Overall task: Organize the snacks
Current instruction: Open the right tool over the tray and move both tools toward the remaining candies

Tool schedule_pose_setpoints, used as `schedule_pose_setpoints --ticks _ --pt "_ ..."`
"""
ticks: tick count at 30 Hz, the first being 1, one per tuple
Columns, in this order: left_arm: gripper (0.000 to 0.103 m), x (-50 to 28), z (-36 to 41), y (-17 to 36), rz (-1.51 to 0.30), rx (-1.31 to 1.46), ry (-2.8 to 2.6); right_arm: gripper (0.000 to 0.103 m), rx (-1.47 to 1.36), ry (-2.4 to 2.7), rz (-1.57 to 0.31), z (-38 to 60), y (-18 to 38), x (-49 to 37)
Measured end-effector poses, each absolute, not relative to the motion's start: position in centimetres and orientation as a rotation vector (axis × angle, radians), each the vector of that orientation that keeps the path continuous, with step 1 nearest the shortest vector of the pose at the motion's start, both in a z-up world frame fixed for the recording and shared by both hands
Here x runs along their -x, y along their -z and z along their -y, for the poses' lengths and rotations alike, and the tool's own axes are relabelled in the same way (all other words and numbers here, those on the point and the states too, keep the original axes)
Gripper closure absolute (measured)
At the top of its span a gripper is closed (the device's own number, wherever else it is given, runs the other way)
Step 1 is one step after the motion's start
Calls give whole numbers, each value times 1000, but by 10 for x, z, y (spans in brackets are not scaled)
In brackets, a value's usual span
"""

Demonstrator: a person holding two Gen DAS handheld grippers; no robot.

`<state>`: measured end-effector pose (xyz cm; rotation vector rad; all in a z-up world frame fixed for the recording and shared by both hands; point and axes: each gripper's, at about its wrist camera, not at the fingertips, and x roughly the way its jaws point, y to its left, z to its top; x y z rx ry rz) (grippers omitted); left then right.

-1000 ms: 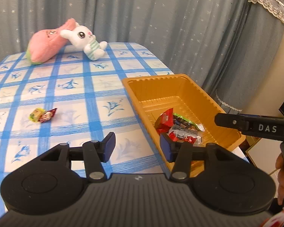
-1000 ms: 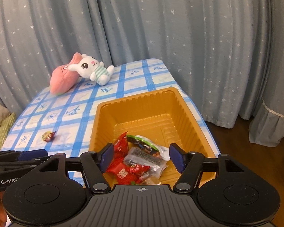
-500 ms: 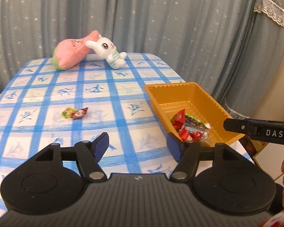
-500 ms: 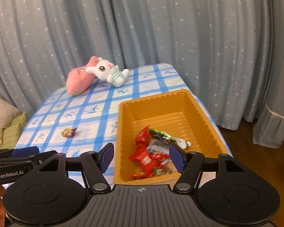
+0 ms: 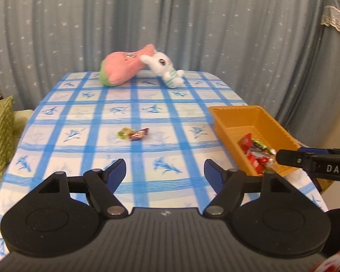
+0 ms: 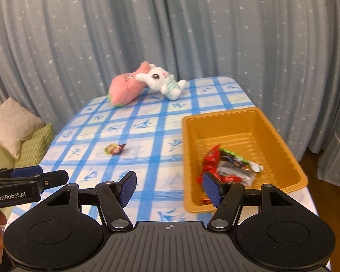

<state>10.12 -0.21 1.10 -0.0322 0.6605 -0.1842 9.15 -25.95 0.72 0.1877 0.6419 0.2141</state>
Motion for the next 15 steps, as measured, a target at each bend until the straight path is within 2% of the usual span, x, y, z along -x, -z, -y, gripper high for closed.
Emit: schedule_pose_setpoints --ticks 15 --pt "29 -117 -55 -4 -664 32 107 38 -126 -306 -670 198 3 -114"
